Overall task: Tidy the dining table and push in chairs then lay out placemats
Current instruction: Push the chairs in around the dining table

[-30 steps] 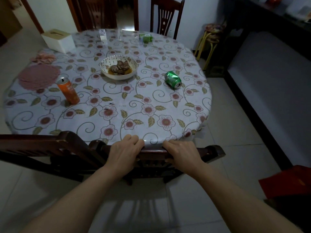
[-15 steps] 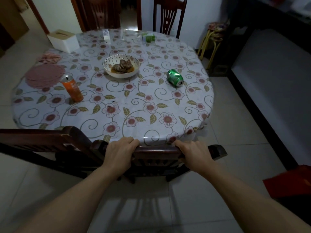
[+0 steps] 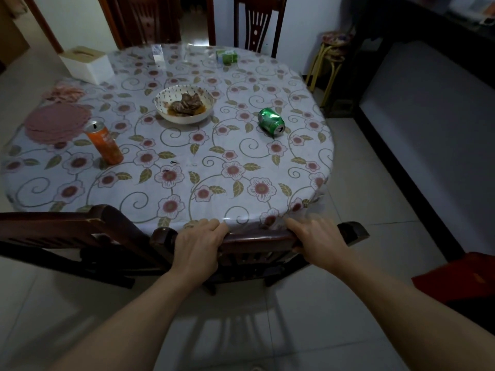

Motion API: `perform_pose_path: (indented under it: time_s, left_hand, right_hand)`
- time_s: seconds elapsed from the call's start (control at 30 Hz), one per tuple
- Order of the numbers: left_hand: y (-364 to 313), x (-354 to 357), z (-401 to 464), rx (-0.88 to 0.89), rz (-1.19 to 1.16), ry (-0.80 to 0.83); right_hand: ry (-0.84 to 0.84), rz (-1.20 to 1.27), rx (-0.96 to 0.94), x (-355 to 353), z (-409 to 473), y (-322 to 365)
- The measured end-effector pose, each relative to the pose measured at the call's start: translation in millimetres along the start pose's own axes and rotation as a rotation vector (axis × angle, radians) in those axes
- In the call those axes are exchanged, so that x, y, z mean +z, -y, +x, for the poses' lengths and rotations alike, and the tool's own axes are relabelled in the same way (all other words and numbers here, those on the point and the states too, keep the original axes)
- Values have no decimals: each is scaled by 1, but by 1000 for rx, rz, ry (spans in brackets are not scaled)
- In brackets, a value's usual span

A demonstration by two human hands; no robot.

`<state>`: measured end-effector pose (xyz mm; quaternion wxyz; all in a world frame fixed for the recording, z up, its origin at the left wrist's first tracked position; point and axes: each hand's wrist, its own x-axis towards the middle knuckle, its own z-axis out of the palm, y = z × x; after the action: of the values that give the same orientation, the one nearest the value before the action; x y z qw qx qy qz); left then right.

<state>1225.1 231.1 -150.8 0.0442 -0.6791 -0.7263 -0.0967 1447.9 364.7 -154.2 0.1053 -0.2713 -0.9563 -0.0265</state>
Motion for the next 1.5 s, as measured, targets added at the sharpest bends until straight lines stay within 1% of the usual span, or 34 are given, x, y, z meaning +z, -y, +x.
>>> perform_pose_path:
  time_s: [0.1, 0.2, 0.3, 0.4, 0.47, 0.57, 0.7, 0.77, 0.9, 1.1, 1.2, 1.3, 1.37, 1.5]
  left_hand:
    - [-13, 7, -6, 31, -79, -20]
    - [-21, 10, -1, 59, -76, -19]
    - [-17, 11, 11, 76, -41, 11]
    - [-9, 11, 18, 81, -7, 57]
    - [-3, 9, 23, 69, 4, 76]
    - [7, 10, 30, 39, 39, 81]
    - [20, 12, 42, 46, 87, 95]
    - [26, 12, 48, 47, 87, 106]
    - [28, 14, 55, 48, 74, 79]
    - [21, 15, 55, -33, 70, 105]
    - [17, 5, 55, -76, 80, 213]
    - [16, -4, 48, -88, 69, 232]
    - [16, -9, 41, -97, 56, 245]
    - [14, -24, 26, -137, -20, 224]
  right_hand:
    - [70, -84, 44, -2, -14, -4]
    - [119, -122, 89, -4, -23, -8]
    - [83, -160, 120, -5, -25, -9]
    - [-31, -103, 102, -1, -17, -8]
    - [-74, -67, 88, 0, -5, -10]
    - [-68, -45, 77, 7, 13, -15]
    - [-40, -5, 91, 15, 25, -16]
    - [-32, 17, 98, 17, 32, -16]
    - [-26, 27, 117, 17, 42, -17]
    - [20, -88, 187, 17, 41, -10]
    - [74, -149, 270, 18, 41, -4]
    - [147, -148, 318, 11, 43, 4]
    - [232, -116, 302, 5, 42, 11]
    - [266, -24, 185, -10, 44, 38]
